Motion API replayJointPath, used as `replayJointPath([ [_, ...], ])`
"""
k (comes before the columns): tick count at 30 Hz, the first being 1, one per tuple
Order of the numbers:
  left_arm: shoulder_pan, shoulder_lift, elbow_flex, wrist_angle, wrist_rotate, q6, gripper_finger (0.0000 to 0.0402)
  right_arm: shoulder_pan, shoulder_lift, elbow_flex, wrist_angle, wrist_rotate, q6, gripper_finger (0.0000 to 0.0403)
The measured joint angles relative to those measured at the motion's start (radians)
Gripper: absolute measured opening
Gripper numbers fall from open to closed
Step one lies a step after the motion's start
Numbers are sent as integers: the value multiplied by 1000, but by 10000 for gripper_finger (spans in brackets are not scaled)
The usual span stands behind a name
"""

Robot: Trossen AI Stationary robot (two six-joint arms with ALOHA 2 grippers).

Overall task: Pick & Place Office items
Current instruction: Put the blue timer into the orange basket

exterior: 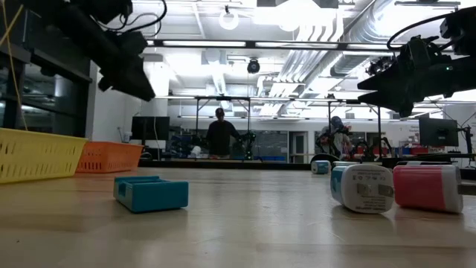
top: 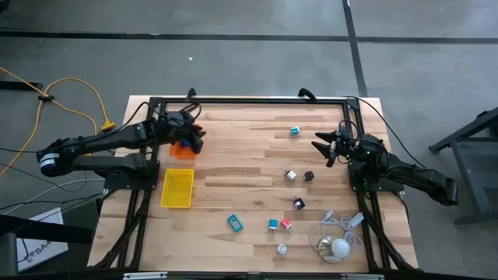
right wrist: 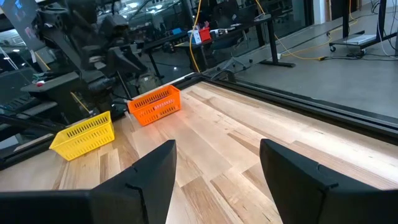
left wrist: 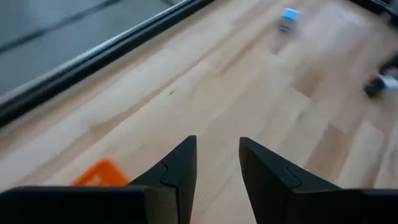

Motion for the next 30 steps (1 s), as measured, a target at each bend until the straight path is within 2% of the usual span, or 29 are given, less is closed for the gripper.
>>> replayJointPath([
  [7,-48,12,0,82,63,234,115,0,0,0,0,0,0,219],
  [14,-88,94,22,176,163,334,115,0,0,0,0,0,0,219],
  [19,-145,203,93,179,203,424,115,0,0,0,0,0,0,219],
  [25,-239,337,200,77,283,541,115,0,0,0,0,0,0,219],
  [30,-330,391,224,78,322,619,115,0,0,0,0,0,0,219],
])
